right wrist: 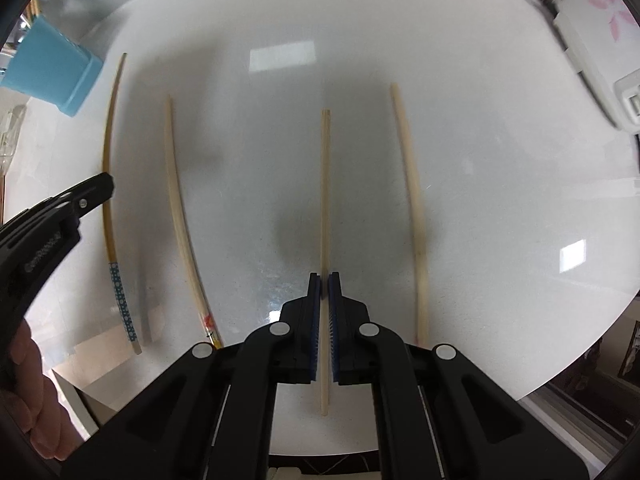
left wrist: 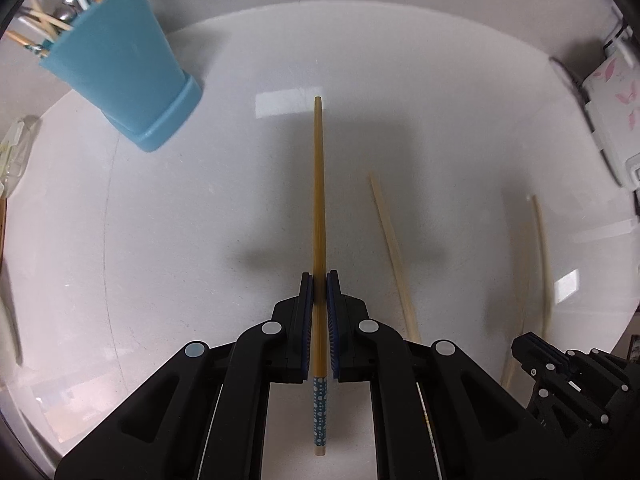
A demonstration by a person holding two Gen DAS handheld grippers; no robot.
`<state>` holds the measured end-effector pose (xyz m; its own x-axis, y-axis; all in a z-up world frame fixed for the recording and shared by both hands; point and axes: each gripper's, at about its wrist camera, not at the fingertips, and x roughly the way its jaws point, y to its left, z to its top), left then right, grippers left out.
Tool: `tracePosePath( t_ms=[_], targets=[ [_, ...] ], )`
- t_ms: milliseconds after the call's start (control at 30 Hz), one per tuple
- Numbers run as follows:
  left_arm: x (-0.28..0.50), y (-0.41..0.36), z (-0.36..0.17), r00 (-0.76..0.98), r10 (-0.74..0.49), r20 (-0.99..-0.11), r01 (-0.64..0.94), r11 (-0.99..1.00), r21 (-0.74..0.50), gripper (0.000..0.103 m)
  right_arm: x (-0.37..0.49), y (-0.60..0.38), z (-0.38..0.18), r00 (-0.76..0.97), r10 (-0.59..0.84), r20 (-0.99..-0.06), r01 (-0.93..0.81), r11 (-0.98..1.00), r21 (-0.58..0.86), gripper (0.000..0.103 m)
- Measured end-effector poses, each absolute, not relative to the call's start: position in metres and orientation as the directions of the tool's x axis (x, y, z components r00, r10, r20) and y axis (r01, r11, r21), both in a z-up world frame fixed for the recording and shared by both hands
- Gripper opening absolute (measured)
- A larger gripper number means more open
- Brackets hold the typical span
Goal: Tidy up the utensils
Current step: 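Lift both held chopsticks upright and carry them toward the light-blue caddy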
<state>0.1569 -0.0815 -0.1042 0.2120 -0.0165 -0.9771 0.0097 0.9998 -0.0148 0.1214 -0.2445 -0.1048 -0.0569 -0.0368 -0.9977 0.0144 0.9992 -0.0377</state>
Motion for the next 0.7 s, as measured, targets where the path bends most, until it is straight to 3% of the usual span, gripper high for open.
tracePosePath(
  t_ms=[267,700],
  targets=[
    [0.122,-0.067,-0.05,0.436,-0.009,-0.9,-0.003,1.0,-0.011,0.006,0.11,-0.259,-0.056,0.14,-0.065,-0.988,0.036,0.997,-0.061,0.003],
    [0.109,-0.061,-0.004,0.545,0.015,-0.838,-0.049,0.999,-0.014,0.006,0.108,-0.258,0.001,0.333,-0.06,-0.941,0.025,0.998,-0.055,0.003]
  ],
)
